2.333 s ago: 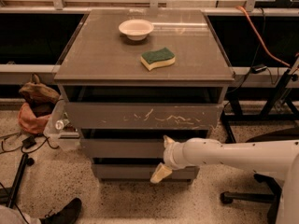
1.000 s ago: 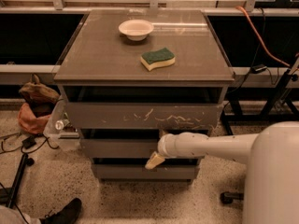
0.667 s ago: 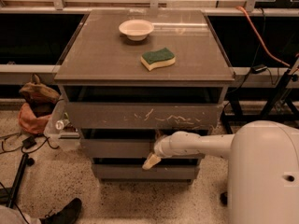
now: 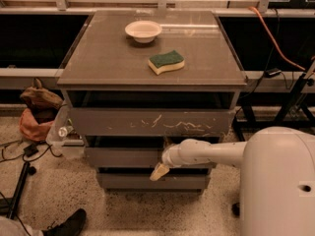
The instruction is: Open middle drawer
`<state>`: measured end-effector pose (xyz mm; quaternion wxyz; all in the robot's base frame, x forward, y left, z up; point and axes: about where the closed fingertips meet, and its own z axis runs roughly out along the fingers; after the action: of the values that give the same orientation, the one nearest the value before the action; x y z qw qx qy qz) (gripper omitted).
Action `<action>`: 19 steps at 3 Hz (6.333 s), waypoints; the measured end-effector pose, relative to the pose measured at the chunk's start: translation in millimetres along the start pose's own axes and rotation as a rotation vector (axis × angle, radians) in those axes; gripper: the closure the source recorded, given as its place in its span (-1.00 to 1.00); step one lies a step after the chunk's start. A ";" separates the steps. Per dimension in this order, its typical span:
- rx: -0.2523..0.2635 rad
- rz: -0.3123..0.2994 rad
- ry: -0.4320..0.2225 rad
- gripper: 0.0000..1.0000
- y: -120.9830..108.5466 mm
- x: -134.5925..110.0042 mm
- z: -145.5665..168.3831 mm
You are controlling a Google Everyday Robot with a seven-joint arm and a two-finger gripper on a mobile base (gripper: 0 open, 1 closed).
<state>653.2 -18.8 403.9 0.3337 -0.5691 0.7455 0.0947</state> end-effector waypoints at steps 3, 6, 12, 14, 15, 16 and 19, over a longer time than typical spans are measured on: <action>-0.034 0.022 -0.001 -1.00 14.3 -3.4 -8.3; -0.172 0.004 0.087 -1.00 61.9 -8.1 -18.8; -0.264 0.039 0.085 -1.00 146.0 -8.6 -53.9; -0.295 0.068 0.086 -1.00 181.2 -17.8 -73.8; -0.338 0.085 0.067 -1.00 194.9 -16.0 -69.6; -0.339 0.085 0.067 -1.00 194.2 -18.1 -72.3; -0.371 0.143 0.063 -1.00 207.1 -27.5 -114.9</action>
Offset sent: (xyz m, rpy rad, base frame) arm -0.1126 0.0172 -0.0303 0.0936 0.2468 0.0224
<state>423.2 12.2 458.4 0.1921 -0.5692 0.7638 0.2361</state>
